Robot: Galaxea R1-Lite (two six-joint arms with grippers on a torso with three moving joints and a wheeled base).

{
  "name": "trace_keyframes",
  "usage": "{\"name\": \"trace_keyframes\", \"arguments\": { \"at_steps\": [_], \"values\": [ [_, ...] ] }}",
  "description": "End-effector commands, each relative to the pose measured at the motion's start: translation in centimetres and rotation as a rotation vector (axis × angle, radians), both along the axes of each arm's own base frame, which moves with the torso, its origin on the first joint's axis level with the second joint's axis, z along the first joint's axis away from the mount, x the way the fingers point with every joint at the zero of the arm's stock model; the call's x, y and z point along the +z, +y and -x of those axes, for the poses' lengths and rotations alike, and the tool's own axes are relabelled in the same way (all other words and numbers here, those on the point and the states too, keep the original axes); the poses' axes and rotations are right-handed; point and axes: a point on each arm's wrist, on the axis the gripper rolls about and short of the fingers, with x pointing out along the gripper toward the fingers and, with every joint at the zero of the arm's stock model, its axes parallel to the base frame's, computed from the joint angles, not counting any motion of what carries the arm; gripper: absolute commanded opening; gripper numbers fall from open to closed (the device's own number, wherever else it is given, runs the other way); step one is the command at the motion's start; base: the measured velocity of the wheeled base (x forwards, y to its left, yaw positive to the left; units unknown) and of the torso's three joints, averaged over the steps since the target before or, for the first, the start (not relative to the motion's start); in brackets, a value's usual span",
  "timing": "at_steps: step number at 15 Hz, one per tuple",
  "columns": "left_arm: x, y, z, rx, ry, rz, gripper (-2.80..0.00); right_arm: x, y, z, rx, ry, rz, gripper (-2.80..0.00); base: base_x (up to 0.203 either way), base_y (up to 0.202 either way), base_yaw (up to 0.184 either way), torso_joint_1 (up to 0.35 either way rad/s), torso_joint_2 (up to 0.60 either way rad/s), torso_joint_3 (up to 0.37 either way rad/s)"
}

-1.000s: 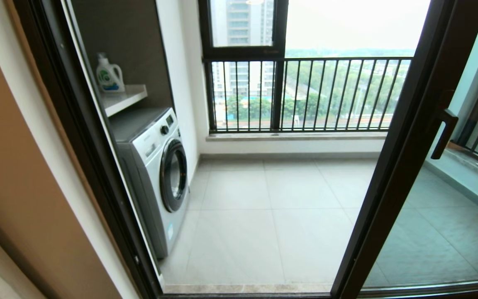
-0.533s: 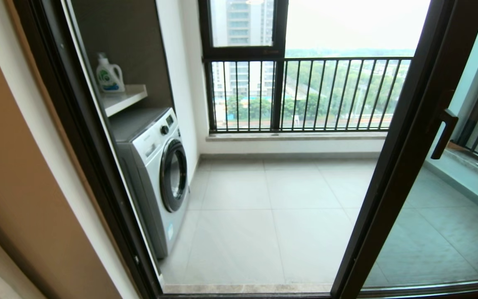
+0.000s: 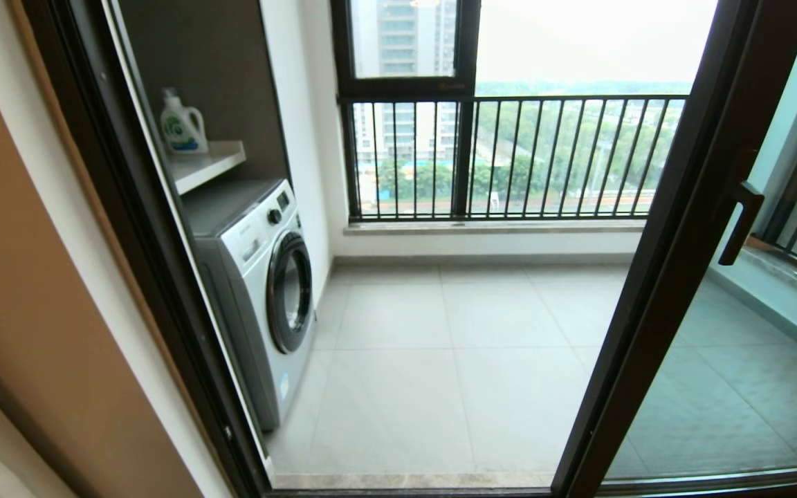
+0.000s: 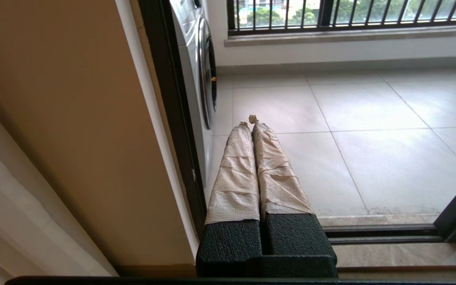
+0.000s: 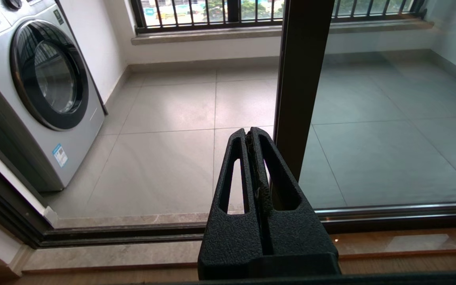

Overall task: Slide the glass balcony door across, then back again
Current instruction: Close the slid door

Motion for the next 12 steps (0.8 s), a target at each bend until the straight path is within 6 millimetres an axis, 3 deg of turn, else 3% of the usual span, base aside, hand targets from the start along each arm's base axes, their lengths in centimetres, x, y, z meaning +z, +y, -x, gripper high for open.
{"name": "trace_keyframes", "arguments": {
  "at_steps": [1, 12],
  "values": [
    [0.00, 0.00, 0.00, -0.001, 0.000, 0.000, -2.80, 0.01, 0.00, 0.01, 0.001, 0.000, -0.001, -2.80, 0.000, 0.000, 0.000, 0.000, 0.00, 0.000],
    [0.01, 0.02, 0.00, 0.010, -0.001, 0.030, -2.80, 0.22, 0.02, -0.12, 0.012, -0.047, 0.033, -2.80, 0.000, 0.000, 0.000, 0.000, 0.00, 0.000]
  ]
}}
